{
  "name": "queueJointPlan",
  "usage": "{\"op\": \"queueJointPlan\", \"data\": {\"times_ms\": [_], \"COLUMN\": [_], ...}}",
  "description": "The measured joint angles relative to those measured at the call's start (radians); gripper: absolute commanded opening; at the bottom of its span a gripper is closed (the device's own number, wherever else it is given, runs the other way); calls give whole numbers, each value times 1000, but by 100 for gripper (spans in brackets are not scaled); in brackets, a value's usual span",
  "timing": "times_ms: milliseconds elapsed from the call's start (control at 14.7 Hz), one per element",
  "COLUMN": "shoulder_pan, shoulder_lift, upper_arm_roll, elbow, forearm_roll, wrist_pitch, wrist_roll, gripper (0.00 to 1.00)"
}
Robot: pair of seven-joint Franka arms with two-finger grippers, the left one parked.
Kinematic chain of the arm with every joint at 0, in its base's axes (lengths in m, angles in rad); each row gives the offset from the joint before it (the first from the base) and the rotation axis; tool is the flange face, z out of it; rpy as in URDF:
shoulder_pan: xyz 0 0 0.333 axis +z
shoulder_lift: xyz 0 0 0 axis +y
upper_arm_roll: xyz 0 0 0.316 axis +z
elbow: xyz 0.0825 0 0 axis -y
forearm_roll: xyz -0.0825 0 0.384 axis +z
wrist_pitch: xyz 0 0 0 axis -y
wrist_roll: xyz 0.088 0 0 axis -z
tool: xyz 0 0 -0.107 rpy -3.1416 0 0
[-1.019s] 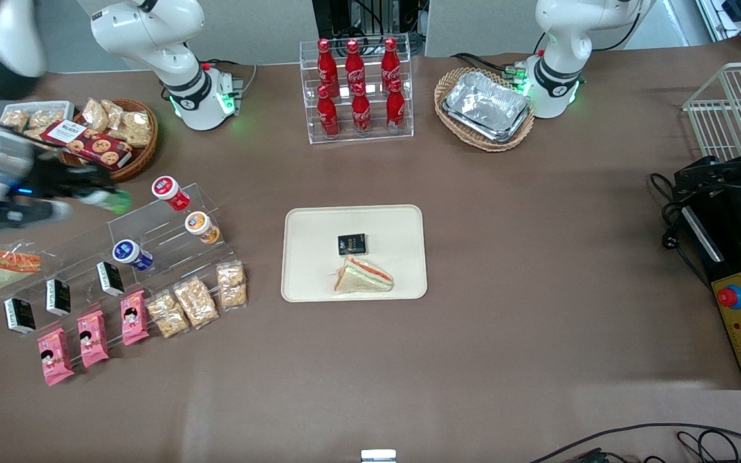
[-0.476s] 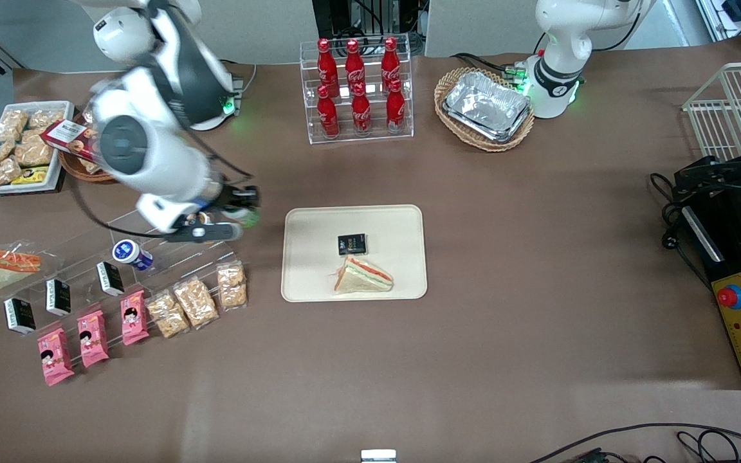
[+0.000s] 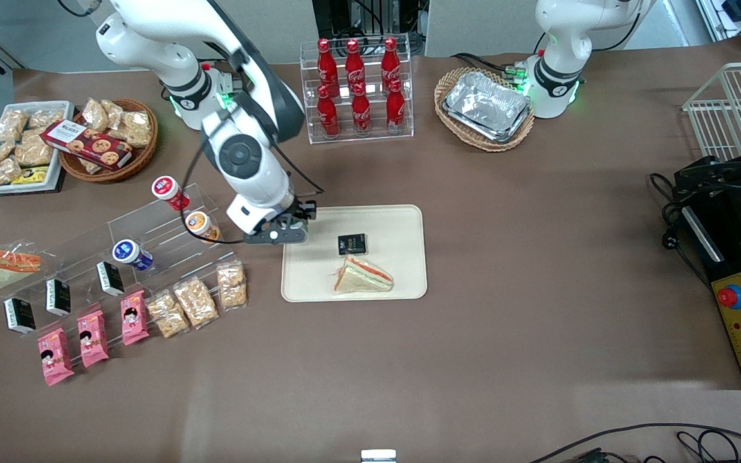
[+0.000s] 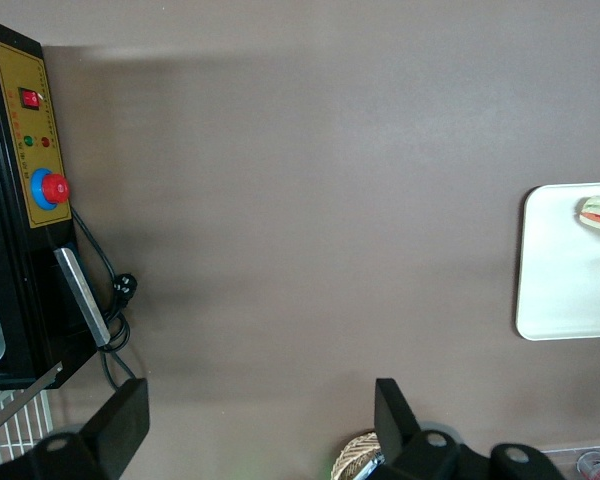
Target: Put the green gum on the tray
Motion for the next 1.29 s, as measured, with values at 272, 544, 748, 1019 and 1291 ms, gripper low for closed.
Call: {"op": "queueJointPlan", "data": {"times_ms": [272,544,748,1019,1291], "shoulder_pan": [8,8,8,7,-55], "shoulder_lift": [67,101,102,100,41], "upper_arm_roll": [11,15,15,15,3], "elbow": [-76,-92,-92,-89,-69], "forearm_roll": [1,9,10,27,29], "wrist_pitch": [163,211,216,217,166], "wrist_roll": [0,0,0,0,-24], "gripper": [41,68,97,98,99]}}
